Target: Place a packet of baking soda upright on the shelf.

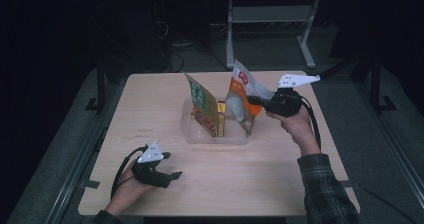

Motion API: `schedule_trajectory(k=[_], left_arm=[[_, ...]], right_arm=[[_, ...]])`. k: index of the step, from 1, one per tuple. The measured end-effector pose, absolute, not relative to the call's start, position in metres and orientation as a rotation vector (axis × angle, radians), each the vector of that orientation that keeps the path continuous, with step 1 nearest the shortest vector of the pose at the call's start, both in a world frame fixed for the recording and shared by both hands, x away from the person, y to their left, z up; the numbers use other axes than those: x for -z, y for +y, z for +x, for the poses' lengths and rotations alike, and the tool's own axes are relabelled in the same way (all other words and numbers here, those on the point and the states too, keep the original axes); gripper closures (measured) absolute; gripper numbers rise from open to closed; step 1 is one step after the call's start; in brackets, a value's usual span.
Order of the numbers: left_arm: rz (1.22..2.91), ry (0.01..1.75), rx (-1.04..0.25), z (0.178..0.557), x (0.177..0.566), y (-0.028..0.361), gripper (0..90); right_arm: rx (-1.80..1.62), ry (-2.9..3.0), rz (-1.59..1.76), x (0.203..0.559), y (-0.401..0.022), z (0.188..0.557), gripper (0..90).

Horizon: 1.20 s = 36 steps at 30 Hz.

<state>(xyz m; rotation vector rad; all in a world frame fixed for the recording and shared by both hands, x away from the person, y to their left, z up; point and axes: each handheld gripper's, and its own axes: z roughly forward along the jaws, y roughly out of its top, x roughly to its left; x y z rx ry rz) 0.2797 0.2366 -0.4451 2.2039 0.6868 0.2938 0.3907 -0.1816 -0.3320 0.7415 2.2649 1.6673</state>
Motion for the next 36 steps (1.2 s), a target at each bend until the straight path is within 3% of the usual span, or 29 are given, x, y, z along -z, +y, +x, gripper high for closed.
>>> schedule_trajectory(k=[36], left_arm=[[2.214, 0.693, -0.266, 0.279, 0.447, 0.235, 19.9]], right_arm=[[-1.518, 2.333, 0.834, 0.362, -0.170, 0.407, 90.0]])
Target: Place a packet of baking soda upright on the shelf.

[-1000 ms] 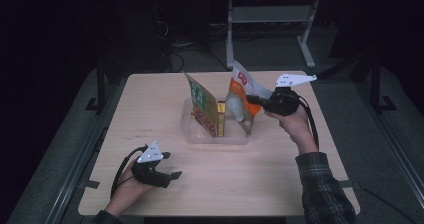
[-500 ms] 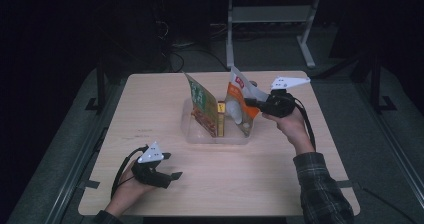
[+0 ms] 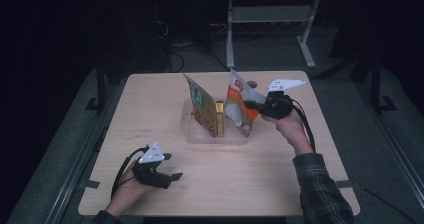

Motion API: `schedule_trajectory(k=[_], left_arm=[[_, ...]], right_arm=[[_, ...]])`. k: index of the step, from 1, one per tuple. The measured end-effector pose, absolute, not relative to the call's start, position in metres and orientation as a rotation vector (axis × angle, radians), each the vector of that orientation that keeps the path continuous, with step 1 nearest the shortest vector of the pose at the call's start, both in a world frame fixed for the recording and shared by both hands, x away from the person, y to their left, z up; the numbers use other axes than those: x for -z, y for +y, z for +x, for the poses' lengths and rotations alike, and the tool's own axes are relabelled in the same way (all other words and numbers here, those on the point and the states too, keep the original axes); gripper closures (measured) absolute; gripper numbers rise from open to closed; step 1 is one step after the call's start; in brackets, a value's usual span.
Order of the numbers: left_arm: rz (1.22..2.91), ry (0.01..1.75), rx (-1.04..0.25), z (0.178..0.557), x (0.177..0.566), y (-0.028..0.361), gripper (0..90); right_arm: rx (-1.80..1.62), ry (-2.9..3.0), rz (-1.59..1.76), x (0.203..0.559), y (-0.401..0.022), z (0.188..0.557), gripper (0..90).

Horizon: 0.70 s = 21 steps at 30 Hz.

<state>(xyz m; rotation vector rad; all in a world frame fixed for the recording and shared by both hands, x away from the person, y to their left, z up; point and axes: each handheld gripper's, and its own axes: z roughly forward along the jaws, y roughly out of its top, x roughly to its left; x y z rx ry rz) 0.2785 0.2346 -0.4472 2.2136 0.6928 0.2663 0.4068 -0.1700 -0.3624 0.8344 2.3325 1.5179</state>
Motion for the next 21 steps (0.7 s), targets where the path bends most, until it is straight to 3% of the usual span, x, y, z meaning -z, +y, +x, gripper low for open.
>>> schedule_trajectory(k=[15, 21], left_arm=[[2.234, 0.679, -0.255, 0.2785, 0.4492, 0.2323, 19.9], [2.242, 0.677, -0.247, 0.2793, 0.4496, 0.2320, 19.9]], right_arm=[[-1.493, 2.335, 0.858, 0.3682, -0.1679, 0.4090, 89.1], [-1.458, 2.334, 0.868, 0.3645, -0.1676, 0.4051, 64.0]])
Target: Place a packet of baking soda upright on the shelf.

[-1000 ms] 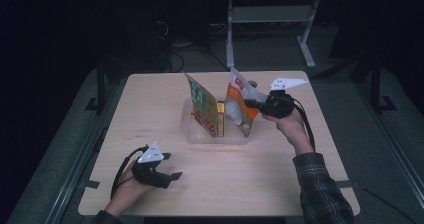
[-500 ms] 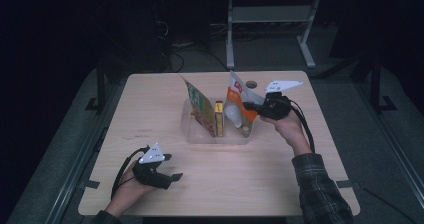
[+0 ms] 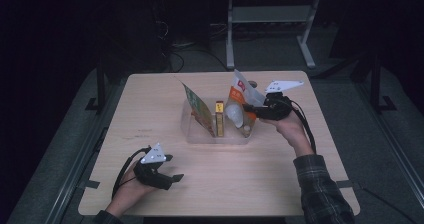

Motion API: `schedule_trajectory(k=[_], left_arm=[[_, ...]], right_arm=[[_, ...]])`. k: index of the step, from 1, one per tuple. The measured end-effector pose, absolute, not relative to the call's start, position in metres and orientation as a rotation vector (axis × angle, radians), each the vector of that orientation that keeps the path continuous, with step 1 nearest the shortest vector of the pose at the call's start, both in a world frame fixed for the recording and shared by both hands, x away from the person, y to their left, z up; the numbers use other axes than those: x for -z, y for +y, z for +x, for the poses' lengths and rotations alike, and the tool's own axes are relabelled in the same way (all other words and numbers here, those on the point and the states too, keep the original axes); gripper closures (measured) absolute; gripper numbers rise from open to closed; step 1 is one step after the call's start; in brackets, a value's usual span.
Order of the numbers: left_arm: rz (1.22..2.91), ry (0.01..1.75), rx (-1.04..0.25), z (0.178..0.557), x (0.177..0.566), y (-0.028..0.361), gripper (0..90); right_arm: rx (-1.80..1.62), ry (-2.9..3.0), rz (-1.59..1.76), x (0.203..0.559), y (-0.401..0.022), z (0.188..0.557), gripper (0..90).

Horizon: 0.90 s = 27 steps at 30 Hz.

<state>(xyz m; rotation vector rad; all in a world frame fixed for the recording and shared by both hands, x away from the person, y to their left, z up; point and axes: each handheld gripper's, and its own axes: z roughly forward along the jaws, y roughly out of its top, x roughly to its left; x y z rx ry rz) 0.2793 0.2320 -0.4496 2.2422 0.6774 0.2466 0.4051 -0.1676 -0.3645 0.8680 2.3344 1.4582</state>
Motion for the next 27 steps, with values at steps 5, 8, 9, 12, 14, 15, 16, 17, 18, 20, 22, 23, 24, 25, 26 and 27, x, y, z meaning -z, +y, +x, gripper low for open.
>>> schedule_trajectory(k=[5, 8, 9, 12, 14, 15, 16, 17, 18, 20, 22, 23, 24, 25, 26, 27], left_arm=[[2.238, 0.679, -0.248, 0.279, 0.450, 0.231, 19.8], [2.245, 0.671, -0.253, 0.279, 0.450, 0.231, 19.8], [2.246, 0.670, -0.253, 0.279, 0.449, 0.231, 19.8], [2.246, 0.669, -0.251, 0.279, 0.450, 0.231, 19.8], [2.240, 0.677, -0.246, 0.279, 0.450, 0.231, 19.8], [2.240, 0.677, -0.246, 0.279, 0.450, 0.231, 19.8], [2.240, 0.675, -0.248, 0.279, 0.449, 0.231, 19.8], [2.241, 0.676, -0.247, 0.279, 0.449, 0.232, 19.8], [2.242, 0.674, -0.249, 0.279, 0.449, 0.232, 19.8], [2.245, 0.670, -0.251, 0.279, 0.449, 0.232, 19.8], [2.250, 0.666, -0.251, 0.279, 0.449, 0.232, 19.8], [2.250, 0.663, -0.250, 0.279, 0.449, 0.232, 19.8], [2.250, 0.663, -0.250, 0.279, 0.449, 0.232, 19.8], [2.251, 0.662, -0.250, 0.279, 0.449, 0.232, 19.8], [2.251, 0.660, -0.249, 0.279, 0.449, 0.232, 19.8], [2.256, 0.655, -0.250, 0.279, 0.448, 0.232, 19.8]], right_arm=[[-1.431, 2.307, 0.916, 0.362, -0.169, 0.401, 45.8], [-1.407, 2.285, 0.966, 0.362, -0.173, 0.401, 33.5], [-1.411, 2.282, 0.976, 0.362, -0.174, 0.401, 31.6], [-1.413, 2.286, 0.990, 0.364, -0.178, 0.398, 25.1], [-1.417, 2.286, 1.000, 0.365, -0.181, 0.396, 23.1], [-1.417, 2.286, 1.000, 0.365, -0.181, 0.396, 23.1], [-1.410, 2.285, 1.004, 0.365, -0.182, 0.395, 22.3], [-1.400, 2.284, 1.009, 0.366, -0.184, 0.393, 21.7], [-1.403, 2.284, 1.008, 0.367, -0.186, 0.392, 21.2], [-1.397, 2.283, 1.020, 0.367, -0.189, 0.388, 19.9], [-1.370, 2.291, 1.024, 0.367, -0.191, 0.384, 17.6], [-1.375, 2.281, 1.014, 0.368, -0.194, 0.377, 18.0], [-1.375, 2.281, 1.014, 0.368, -0.194, 0.377, 18.0], [-1.385, 2.283, 1.018, 0.368, -0.196, 0.373, 18.0], [-1.379, 2.283, 1.026, 0.369, -0.197, 0.370, 18.0], [-1.363, 2.282, 1.025, 0.369, -0.199, 0.368, 18.0]])
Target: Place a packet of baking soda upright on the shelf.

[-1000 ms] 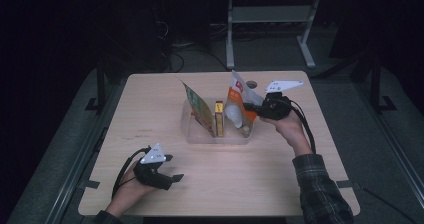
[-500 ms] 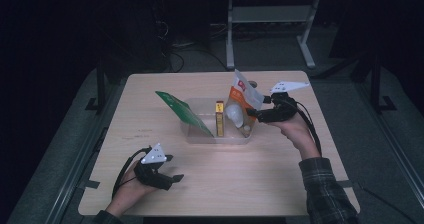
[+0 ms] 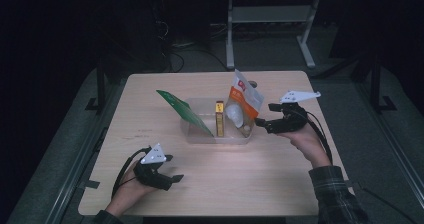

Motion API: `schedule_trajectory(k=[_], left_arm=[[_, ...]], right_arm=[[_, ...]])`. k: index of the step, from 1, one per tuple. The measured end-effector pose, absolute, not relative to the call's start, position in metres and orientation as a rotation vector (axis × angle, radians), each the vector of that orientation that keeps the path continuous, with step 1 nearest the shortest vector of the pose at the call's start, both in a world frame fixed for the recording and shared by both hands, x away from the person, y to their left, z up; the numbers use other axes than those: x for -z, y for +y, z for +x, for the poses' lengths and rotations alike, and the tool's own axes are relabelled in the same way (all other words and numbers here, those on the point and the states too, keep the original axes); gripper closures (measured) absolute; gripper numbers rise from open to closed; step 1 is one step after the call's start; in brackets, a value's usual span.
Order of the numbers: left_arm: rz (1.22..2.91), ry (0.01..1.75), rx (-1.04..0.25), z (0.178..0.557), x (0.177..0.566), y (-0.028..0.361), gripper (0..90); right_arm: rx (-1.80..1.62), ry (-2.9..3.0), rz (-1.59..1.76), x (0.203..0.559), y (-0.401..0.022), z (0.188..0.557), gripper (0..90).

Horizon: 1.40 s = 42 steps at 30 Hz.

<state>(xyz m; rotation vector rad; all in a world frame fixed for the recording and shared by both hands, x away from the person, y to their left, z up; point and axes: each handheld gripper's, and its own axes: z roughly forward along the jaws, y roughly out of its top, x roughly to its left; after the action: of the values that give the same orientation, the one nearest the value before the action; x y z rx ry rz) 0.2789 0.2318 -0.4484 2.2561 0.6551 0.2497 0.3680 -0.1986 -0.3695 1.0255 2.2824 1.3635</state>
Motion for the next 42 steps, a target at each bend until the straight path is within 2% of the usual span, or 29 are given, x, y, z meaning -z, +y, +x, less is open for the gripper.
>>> schedule_trajectory(k=[19, 34, 42], left_arm=[[2.259, 0.629, -0.227, 0.279, 0.448, 0.228, 19.7], [2.271, 0.594, -0.187, 0.275, 0.451, 0.223, 17.5], [2.324, 0.549, -0.137, 0.273, 0.456, 0.217, 16.9]], right_arm=[[-1.325, 2.375, 0.960, 0.398, -0.204, 0.313, 17.9], [-1.294, 2.494, 0.837, 0.425, -0.179, 0.284, 14.5], [-1.139, 2.642, 0.715, 0.446, -0.158, 0.279, 13.3]])
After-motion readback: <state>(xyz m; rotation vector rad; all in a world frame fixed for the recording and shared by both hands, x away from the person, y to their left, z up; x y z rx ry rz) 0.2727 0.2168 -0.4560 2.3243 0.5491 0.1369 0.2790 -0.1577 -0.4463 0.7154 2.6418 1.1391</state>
